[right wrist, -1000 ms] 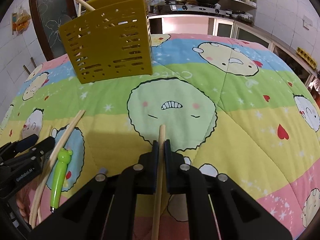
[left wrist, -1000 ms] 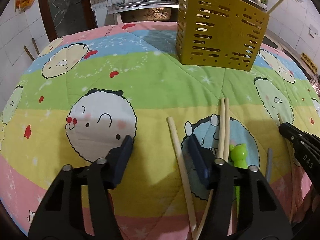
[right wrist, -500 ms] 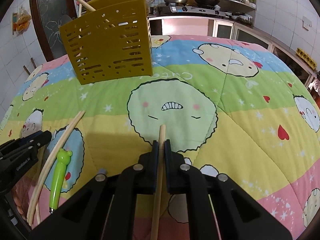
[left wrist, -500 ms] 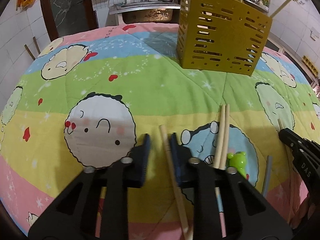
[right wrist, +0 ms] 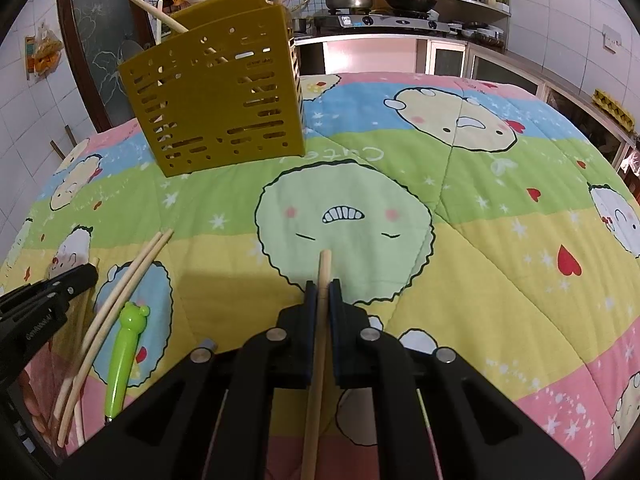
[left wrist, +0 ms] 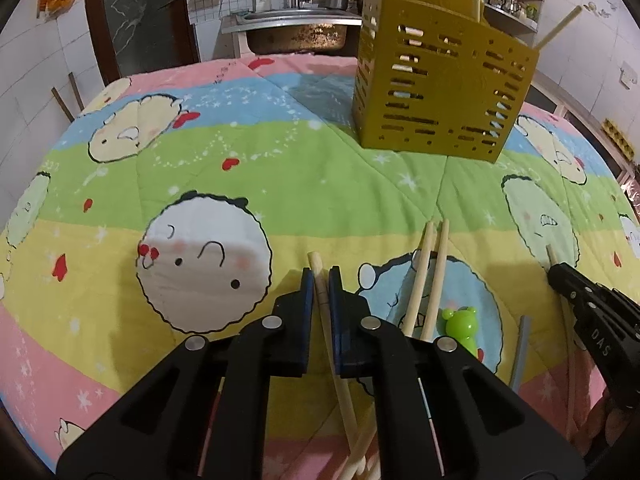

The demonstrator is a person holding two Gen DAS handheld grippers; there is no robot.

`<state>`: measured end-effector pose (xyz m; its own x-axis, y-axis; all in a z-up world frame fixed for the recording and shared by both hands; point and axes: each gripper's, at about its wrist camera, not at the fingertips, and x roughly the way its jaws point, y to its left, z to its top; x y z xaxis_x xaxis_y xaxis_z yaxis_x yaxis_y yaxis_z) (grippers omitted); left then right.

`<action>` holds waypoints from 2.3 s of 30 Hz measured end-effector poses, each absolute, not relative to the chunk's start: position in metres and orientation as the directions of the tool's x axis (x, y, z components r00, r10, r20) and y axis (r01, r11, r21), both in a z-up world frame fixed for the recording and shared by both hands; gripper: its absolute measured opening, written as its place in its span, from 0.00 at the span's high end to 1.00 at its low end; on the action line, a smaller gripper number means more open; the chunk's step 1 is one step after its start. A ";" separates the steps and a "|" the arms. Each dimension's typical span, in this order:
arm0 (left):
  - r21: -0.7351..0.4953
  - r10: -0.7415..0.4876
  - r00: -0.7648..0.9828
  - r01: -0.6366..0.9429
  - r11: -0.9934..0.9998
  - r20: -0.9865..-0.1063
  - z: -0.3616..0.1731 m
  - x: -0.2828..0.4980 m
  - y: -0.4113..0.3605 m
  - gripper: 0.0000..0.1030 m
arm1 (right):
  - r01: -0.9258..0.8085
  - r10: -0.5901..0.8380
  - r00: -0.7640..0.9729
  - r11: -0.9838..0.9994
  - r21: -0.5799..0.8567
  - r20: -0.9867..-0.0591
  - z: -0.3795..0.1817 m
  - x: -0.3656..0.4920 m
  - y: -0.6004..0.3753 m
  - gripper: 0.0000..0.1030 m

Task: Organize utensils
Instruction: 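Close the left tool on another chopstick while the right tool holds its chopstick, then lift both held chopsticks and carry them toward the yellow holder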

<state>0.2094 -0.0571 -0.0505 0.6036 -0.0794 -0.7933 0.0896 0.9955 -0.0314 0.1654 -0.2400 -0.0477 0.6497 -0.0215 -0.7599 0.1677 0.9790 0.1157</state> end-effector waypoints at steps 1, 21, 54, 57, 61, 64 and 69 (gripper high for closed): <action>-0.032 -0.079 0.610 0.089 0.996 -0.788 -0.049 0.209 -0.056 0.94 | 0.168 -0.021 0.652 0.979 0.117 -0.758 -0.047 0.165 -0.240 0.93; -0.082 -0.117 0.699 0.083 0.993 -0.705 -0.006 0.193 -0.036 0.96 | 0.165 -0.005 0.713 0.973 0.161 -0.701 -0.021 0.153 -0.248 0.94; -0.137 -0.227 0.859 0.184 0.973 -0.459 0.087 0.187 -0.021 0.97 | 0.087 -0.011 0.901 0.984 0.157 -0.433 0.089 0.145 -0.246 0.94; -0.124 -0.221 0.871 0.185 0.975 -0.439 0.091 0.188 -0.019 0.97 | 0.078 -0.014 0.911 0.987 0.139 -0.411 0.093 0.147 -0.242 0.94; -0.114 -0.218 0.878 0.187 0.976 -0.426 0.094 0.190 -0.019 0.97 | 0.067 -0.013 0.920 0.990 0.125 -0.392 0.093 0.150 -0.237 0.94; -0.114 -0.229 0.880 0.199 0.973 -0.417 0.096 0.191 -0.020 0.97 | 0.065 -0.019 0.928 0.992 0.111 -0.373 0.094 0.149 -0.234 0.94; -0.103 -0.238 0.887 0.215 0.971 -0.395 0.099 0.186 -0.022 0.97 | 0.059 -0.011 0.936 0.990 0.126 -0.350 0.093 0.144 -0.235 0.94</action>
